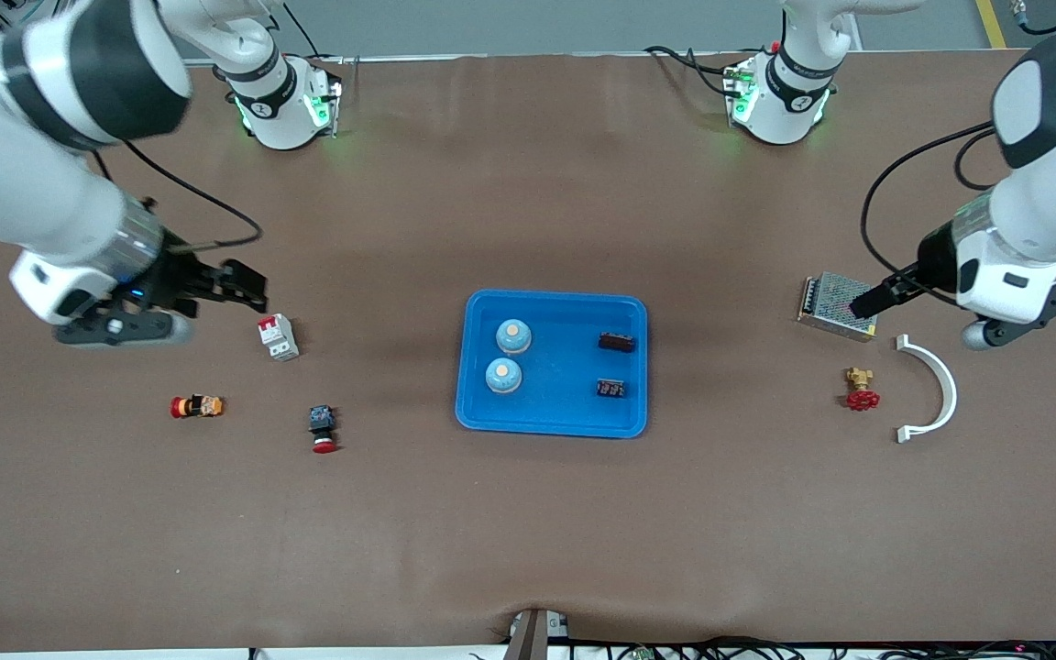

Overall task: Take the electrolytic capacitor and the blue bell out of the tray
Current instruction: 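Move the left gripper to the capacitors while the right gripper reaches the bells, then grasp a capacitor with the left gripper while the right gripper grasps a bell, then carry the bell with the right gripper while the left gripper carries the capacitor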

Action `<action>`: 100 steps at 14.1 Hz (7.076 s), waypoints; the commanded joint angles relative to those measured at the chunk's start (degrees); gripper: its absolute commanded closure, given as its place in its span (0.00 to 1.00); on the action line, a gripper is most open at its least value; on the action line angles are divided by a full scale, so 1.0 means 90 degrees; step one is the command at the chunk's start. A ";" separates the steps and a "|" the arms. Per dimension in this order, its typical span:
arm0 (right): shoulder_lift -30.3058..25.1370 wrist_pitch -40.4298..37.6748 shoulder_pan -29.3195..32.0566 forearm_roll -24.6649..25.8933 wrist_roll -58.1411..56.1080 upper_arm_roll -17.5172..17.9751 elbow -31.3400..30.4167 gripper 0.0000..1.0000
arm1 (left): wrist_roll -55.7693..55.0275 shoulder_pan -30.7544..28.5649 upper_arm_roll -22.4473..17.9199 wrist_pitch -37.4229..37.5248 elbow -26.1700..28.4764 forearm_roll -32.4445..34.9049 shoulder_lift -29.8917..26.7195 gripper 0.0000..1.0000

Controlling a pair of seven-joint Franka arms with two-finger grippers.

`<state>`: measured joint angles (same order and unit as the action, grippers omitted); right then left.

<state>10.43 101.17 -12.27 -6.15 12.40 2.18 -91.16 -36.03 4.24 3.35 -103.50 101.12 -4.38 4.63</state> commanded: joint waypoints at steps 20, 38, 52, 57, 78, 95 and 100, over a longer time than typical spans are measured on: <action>0.2132 0.2293 -0.2649 0.0156 0.3485 -0.0056 -0.0057 0.00 | -0.6608 0.1432 0.0516 -0.2172 -0.0601 0.0993 0.2571 0.00; 0.3050 0.3329 -0.3149 0.0156 0.3495 -0.0056 -0.0106 0.00 | -0.8916 0.2234 0.0546 -0.2874 -0.0679 0.1190 0.2981 0.00; 0.3558 0.3973 -0.3266 0.0175 0.3485 -0.0056 -0.0086 0.00 | -0.9043 0.2605 0.0497 -0.3676 -0.0601 0.1278 0.3665 0.00; 0.3636 0.4042 -0.3344 0.0185 0.3485 -0.0076 -0.0086 0.00 | -0.9053 0.2595 0.0477 -0.3744 -0.0601 0.1502 0.3733 0.00; 0.3559 0.3925 -0.3256 0.0165 0.3437 -0.0076 -0.0027 0.58 | -0.9043 0.2595 0.0438 -0.4066 -0.1020 0.1688 0.4348 0.00; 0.1694 0.0146 -0.1266 0.0087 0.0656 -0.0076 0.0636 0.58 | -0.8945 0.2595 0.0458 -0.4067 -0.1011 0.2117 0.4359 1.00; 0.1605 -0.0031 -0.0474 0.0175 -0.0848 -0.0086 0.0734 0.57 | -0.8790 0.2566 0.0584 -0.3016 -0.1663 0.2040 0.4036 1.00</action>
<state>25.57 101.68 -18.91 -5.38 8.64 0.48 -84.59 -115.83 27.15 8.12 -136.89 89.34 13.25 42.63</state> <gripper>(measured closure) 0.361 0.665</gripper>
